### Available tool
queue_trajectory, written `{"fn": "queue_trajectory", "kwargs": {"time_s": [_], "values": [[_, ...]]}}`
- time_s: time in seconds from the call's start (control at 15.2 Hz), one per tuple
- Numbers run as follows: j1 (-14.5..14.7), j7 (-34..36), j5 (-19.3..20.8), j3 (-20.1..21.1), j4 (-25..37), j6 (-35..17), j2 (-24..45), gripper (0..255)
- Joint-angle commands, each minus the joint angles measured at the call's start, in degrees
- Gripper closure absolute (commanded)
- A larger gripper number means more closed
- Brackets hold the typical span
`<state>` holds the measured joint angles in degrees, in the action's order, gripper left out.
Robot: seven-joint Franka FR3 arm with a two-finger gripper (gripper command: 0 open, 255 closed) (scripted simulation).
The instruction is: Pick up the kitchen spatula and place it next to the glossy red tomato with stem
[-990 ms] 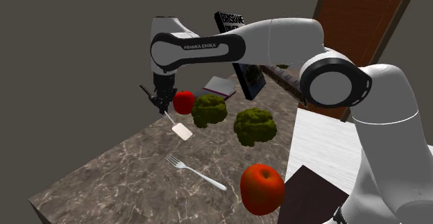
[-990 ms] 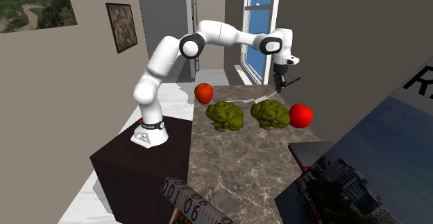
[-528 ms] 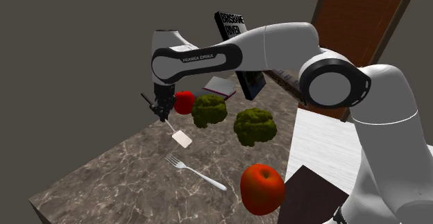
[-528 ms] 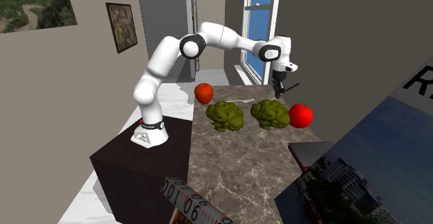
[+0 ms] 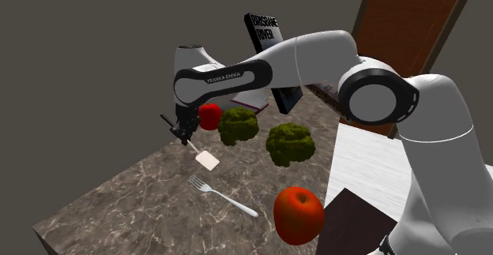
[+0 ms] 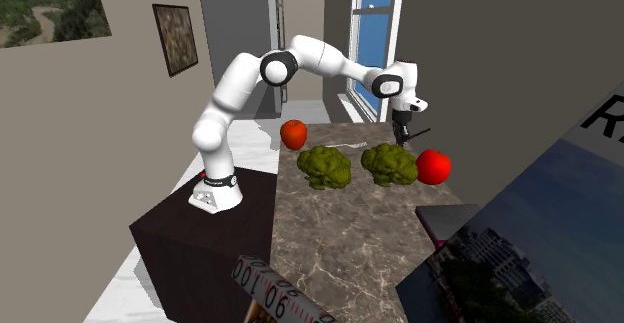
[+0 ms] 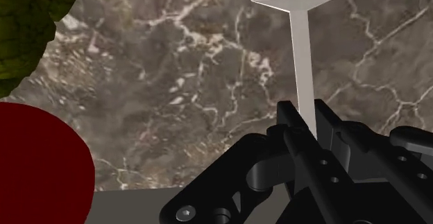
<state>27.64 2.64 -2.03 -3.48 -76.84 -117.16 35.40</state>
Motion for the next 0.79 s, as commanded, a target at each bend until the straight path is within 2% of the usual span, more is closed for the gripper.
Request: {"fn": "queue_trajectory", "kwargs": {"time_s": [0.0,0.53,0.59,0.73], "values": [[-0.02,-0.04,-0.05,0.05,-0.92,-0.88,1.14,255],[-0.02,-0.05,-0.07,0.05,-1.19,-1.34,1.33,255],[-0.1,-0.15,-0.08,0.04,-1.12,-1.31,1.36,0],[-0.11,-0.18,-0.08,0.03,-1.38,-1.43,1.22,0]]}}
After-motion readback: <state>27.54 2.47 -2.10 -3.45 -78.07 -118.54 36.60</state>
